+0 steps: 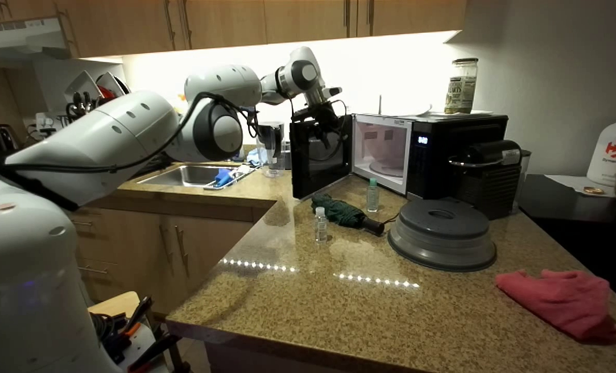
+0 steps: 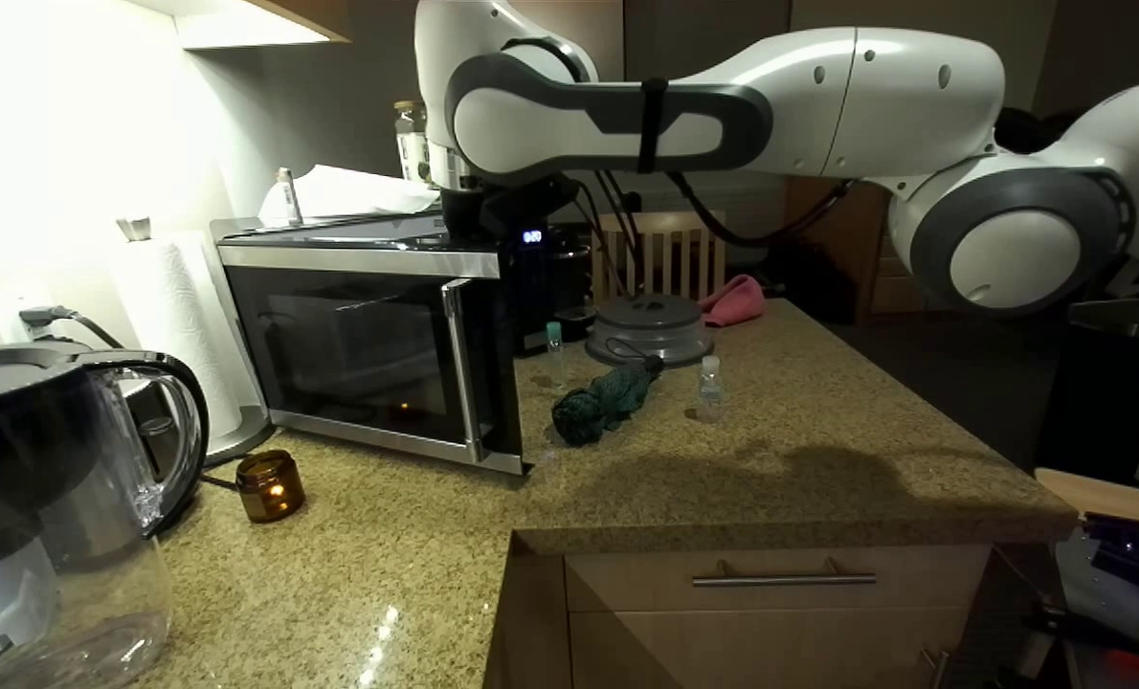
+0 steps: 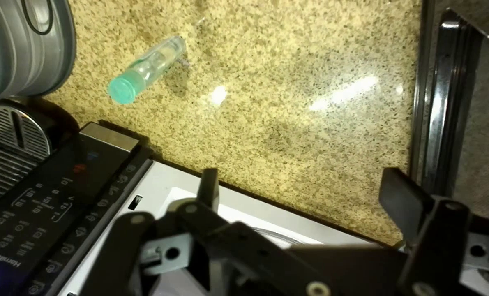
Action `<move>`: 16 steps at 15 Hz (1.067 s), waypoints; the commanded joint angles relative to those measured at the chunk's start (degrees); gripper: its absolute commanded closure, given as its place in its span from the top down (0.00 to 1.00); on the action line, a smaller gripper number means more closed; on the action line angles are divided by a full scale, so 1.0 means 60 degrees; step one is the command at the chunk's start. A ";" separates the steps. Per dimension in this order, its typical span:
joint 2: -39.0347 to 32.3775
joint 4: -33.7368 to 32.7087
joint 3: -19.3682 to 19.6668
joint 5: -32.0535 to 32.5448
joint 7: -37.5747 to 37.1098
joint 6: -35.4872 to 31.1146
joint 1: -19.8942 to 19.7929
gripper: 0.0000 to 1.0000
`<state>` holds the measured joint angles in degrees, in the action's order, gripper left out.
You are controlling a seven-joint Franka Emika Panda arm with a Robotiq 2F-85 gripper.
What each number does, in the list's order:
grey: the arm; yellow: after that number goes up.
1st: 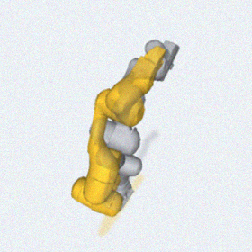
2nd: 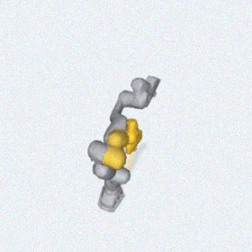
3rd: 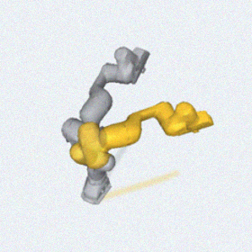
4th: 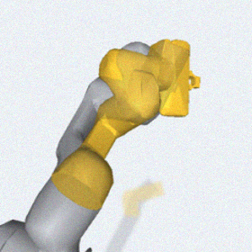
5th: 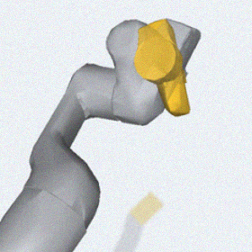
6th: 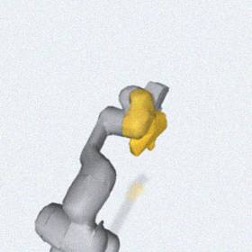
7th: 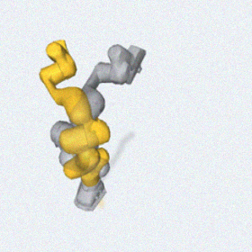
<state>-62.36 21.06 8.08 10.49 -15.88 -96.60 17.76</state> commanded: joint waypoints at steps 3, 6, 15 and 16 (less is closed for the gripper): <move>0.0017 0.0080 -0.0172 0.0046 0.0392 -0.0112 0.0047 1.00; 0.0009 0.0072 -0.0209 0.0091 0.0598 -0.0157 0.0185 1.00; -0.0025 0.0060 -0.0378 0.0037 0.1093 -0.0194 0.0544 1.00; -0.0019 0.0065 -0.0381 0.0030 0.1062 -0.0164 0.0554 1.00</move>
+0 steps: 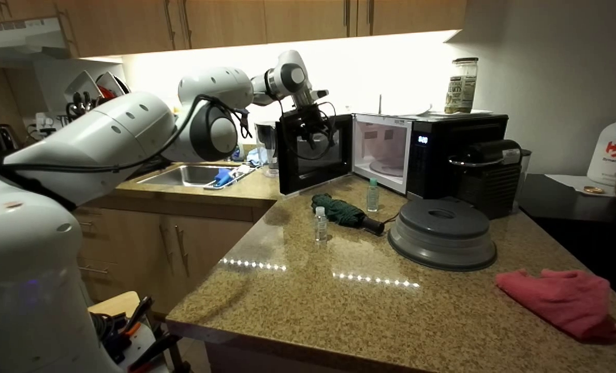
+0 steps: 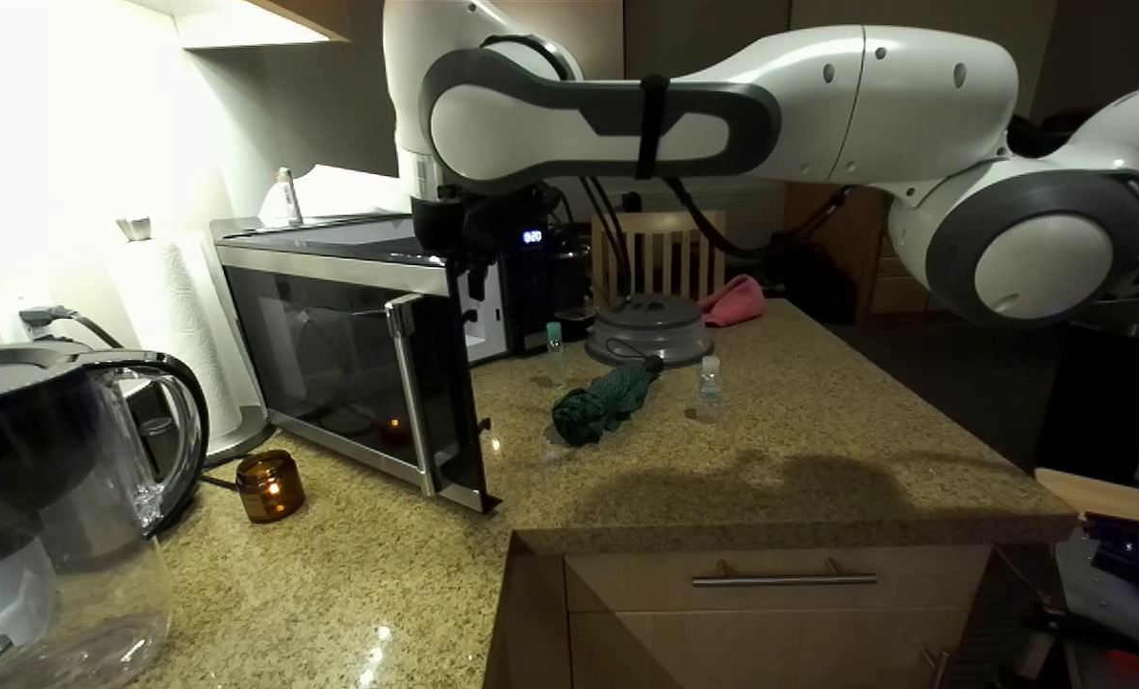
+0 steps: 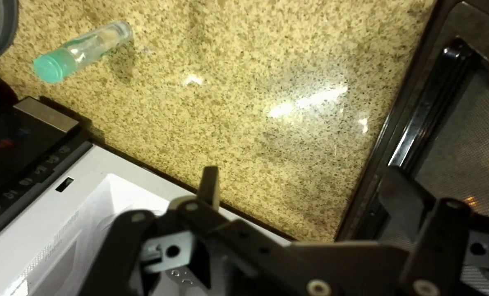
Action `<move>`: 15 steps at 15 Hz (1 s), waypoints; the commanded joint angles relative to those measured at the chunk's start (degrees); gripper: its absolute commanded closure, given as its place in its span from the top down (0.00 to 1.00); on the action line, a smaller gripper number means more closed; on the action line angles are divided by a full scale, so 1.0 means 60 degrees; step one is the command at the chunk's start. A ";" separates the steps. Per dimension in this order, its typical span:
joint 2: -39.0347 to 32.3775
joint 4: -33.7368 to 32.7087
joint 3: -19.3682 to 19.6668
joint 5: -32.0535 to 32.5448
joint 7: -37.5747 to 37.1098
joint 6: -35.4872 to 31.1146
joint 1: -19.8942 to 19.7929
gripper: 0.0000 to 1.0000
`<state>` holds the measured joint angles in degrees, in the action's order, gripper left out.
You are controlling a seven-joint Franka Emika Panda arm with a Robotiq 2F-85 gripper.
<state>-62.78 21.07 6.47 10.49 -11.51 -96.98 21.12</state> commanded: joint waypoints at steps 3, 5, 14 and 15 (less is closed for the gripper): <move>0.0081 0.0057 -0.0171 -0.0028 0.0304 -0.0098 -0.0058 1.00; 0.0103 0.0052 -0.0207 -0.0087 0.0215 -0.0079 -0.0129 1.00; 0.0674 -0.0137 0.0027 -0.0255 -0.1344 0.0343 -0.1737 1.00; 0.0829 -0.0129 0.0065 -0.0251 -0.1565 0.0476 -0.1907 1.00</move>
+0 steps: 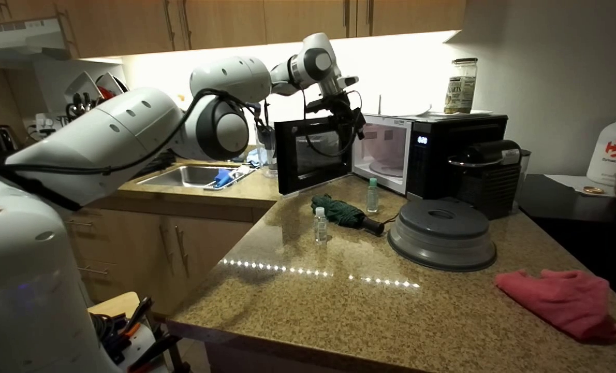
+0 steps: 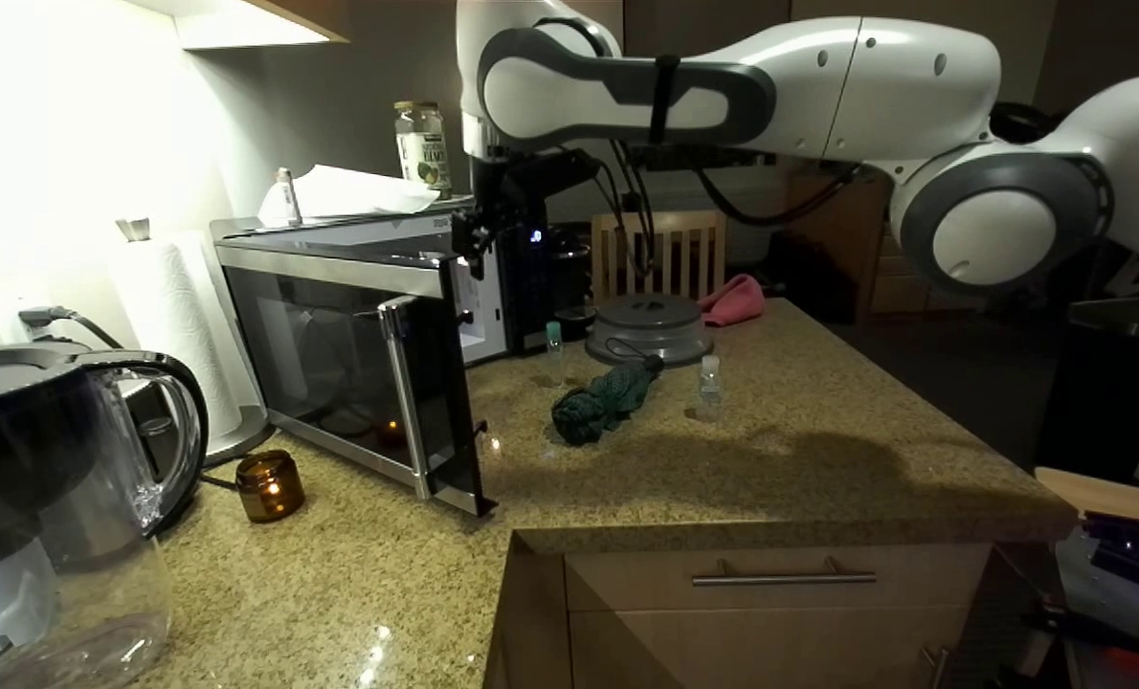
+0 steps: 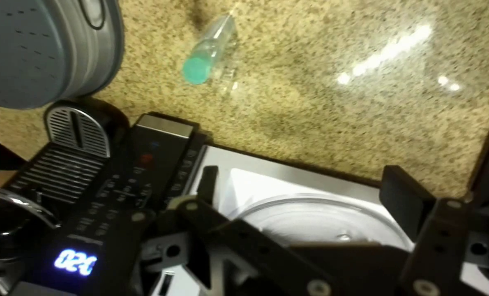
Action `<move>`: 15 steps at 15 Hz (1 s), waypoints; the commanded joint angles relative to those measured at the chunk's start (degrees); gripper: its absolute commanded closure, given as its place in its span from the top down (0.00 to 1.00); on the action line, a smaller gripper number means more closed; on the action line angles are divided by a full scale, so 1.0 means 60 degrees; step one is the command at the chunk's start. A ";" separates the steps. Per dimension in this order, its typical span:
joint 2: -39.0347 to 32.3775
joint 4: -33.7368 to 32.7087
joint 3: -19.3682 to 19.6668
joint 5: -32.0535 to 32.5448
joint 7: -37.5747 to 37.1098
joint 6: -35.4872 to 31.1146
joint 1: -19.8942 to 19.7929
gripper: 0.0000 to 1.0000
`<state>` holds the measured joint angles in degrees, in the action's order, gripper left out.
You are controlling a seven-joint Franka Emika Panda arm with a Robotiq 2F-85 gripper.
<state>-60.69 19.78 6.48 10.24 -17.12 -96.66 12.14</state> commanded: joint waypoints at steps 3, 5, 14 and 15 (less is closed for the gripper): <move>0.0916 0.0125 0.0154 -0.0210 -0.1052 0.0914 -0.0871 1.00; 0.1157 0.0140 0.0234 -0.0165 -0.1233 0.1211 -0.1107 1.00; 0.1844 0.0240 -0.0144 -0.0772 -0.1089 0.3135 -0.1594 1.00; 0.1895 0.0241 -0.0190 -0.0856 -0.1138 0.3301 -0.1568 1.00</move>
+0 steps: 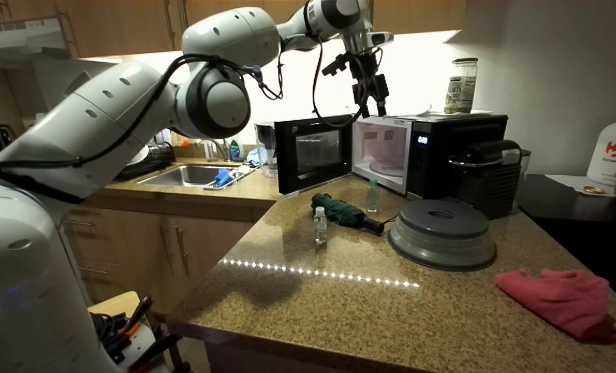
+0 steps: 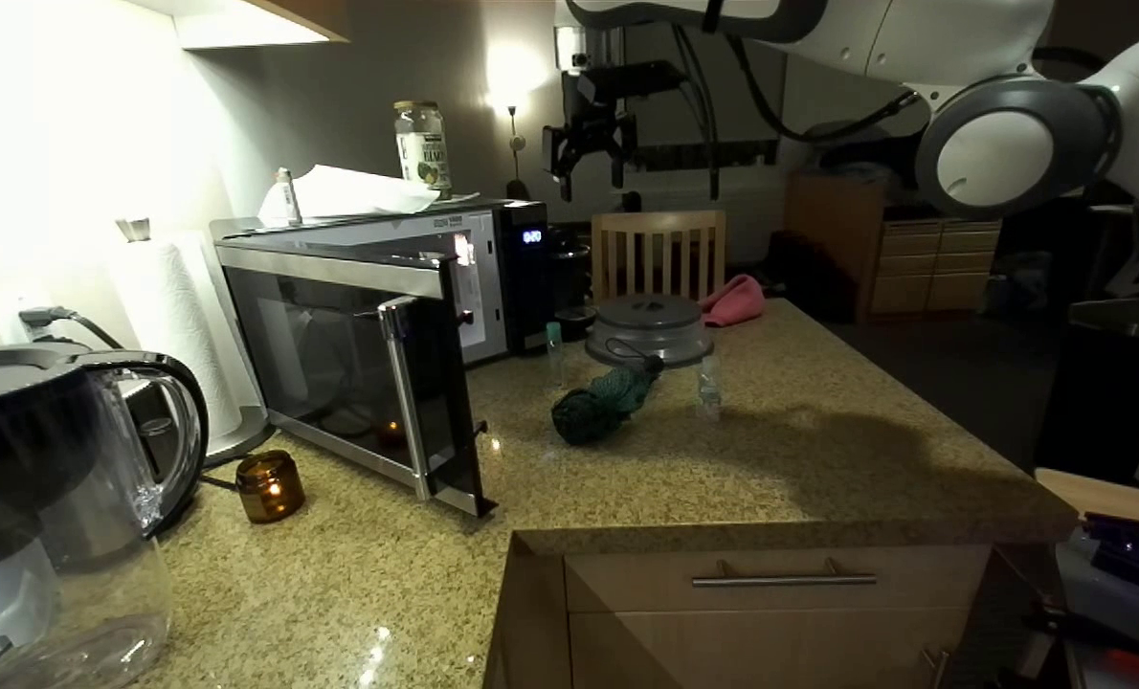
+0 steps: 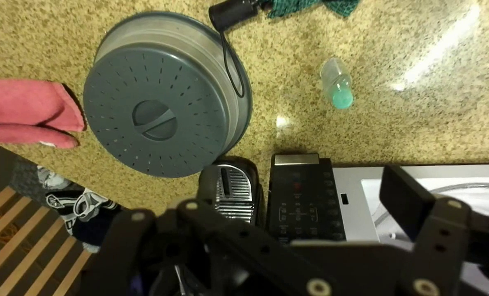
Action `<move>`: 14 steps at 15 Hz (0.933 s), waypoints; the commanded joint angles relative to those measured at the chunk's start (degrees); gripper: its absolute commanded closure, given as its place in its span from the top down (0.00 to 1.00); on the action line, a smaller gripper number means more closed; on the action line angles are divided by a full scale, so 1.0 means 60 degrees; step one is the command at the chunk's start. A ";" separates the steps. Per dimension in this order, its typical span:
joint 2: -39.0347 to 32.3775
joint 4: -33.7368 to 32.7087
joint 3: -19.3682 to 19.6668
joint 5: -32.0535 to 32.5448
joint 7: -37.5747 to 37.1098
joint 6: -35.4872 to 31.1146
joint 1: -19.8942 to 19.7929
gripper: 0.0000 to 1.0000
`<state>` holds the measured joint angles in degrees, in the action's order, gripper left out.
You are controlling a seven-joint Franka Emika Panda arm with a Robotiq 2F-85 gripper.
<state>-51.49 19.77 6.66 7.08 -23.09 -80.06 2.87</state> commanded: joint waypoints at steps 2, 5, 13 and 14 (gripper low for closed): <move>0.0430 0.0223 -0.0270 -0.0401 -0.0261 0.0791 0.0083 1.00; 0.0439 0.0130 -0.0303 -0.0444 -0.0902 0.0786 0.0350 1.00; 0.0254 0.0034 -0.0154 -0.0201 -0.4426 0.0404 0.1837 1.00; 0.0240 0.0035 -0.0106 -0.0127 -0.4784 0.0409 0.2003 1.00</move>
<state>-50.07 19.79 5.37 5.39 -45.90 -76.91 12.91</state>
